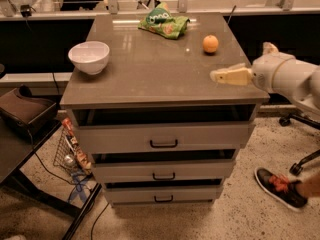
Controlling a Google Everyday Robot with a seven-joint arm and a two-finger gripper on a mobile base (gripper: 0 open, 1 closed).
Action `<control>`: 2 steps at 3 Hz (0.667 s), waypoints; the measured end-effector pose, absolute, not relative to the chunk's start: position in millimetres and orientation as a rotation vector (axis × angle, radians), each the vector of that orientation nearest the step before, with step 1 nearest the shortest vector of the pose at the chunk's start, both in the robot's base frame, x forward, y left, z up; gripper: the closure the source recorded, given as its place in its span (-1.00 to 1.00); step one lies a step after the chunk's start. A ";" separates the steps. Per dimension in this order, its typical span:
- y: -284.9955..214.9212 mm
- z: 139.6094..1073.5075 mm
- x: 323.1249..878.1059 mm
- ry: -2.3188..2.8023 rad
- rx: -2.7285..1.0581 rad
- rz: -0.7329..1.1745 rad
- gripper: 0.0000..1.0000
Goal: Place orange into white bowl
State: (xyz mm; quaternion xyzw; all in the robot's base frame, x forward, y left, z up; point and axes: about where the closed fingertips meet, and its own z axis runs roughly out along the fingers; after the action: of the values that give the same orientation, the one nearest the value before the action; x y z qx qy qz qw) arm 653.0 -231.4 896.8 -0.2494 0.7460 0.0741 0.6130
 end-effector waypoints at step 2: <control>-226.4 891.4 746.6 1.696 -0.521 0.137 -1.00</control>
Offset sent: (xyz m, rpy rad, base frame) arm 0.1495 0.0025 -0.0106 0.0302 -0.0352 -0.0713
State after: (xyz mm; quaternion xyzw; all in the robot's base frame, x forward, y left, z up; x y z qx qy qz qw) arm 746.6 -226.4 891.4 -0.2274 0.7403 0.0597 0.6298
